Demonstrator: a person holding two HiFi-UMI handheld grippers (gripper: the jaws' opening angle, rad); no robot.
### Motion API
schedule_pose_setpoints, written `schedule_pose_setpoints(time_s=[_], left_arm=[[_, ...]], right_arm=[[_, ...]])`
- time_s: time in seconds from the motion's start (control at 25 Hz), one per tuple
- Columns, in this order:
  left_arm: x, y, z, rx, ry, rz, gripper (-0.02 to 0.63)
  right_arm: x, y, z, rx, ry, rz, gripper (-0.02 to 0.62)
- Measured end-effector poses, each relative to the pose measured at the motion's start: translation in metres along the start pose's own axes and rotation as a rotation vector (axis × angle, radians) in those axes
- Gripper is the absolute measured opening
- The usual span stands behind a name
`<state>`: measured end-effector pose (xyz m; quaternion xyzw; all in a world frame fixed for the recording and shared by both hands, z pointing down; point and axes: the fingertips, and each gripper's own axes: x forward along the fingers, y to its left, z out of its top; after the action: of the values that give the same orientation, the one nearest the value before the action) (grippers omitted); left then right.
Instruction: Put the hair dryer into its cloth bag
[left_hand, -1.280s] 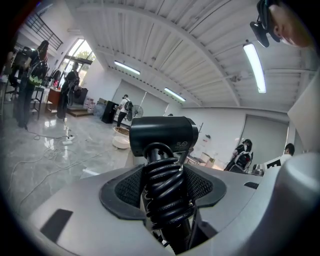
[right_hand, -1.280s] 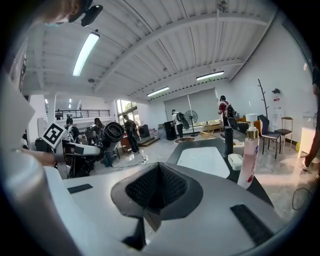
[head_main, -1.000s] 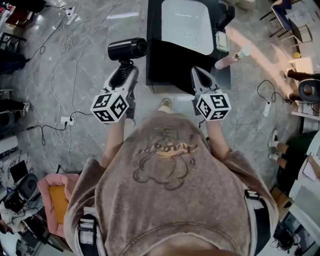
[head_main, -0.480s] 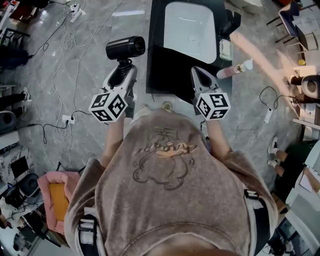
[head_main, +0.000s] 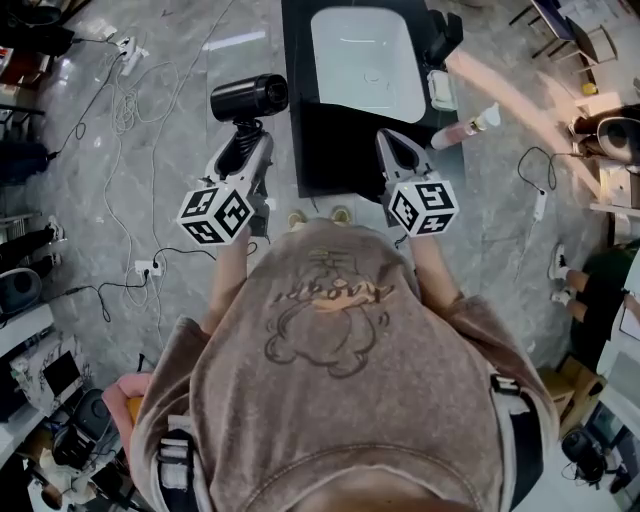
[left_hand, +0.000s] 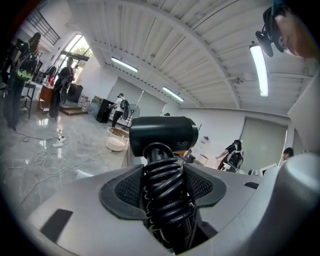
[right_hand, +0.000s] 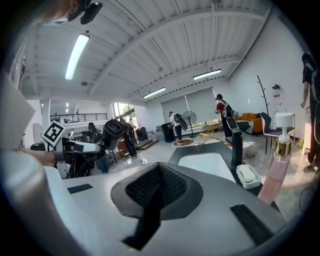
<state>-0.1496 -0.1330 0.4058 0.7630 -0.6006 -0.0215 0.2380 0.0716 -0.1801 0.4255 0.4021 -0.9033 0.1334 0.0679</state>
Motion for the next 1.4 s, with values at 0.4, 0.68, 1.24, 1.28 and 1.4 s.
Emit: schedule_pose_setpoints(time_s=[0.4,0.68,1.24,1.28,1.4], left_arm=[[0.018,0.006,0.006,0.007,0.012,-0.069,0.255],[0.027,0.009,0.007,0.011,0.024,-0.095,0.255],[0.027,0.028,0.009,0.002,0.023,-0.080,0.255],[0.026,0.030,0.009,-0.002,0.022,-0.078,0.255],[0.023,0.034,0.010,-0.009,0.020,-0.073,0.255]], right_arm=[[0.005,0.000,0.010,-0.010,-0.030,-0.056,0.000],[0.009,-0.001,0.012,-0.012,-0.031,-0.078,0.000],[0.037,0.023,0.006,-0.027,0.016,0.003,0.162],[0.039,0.025,0.005,-0.024,0.023,0.010,0.186],[0.048,0.035,0.000,-0.017,0.052,0.039,0.272]])
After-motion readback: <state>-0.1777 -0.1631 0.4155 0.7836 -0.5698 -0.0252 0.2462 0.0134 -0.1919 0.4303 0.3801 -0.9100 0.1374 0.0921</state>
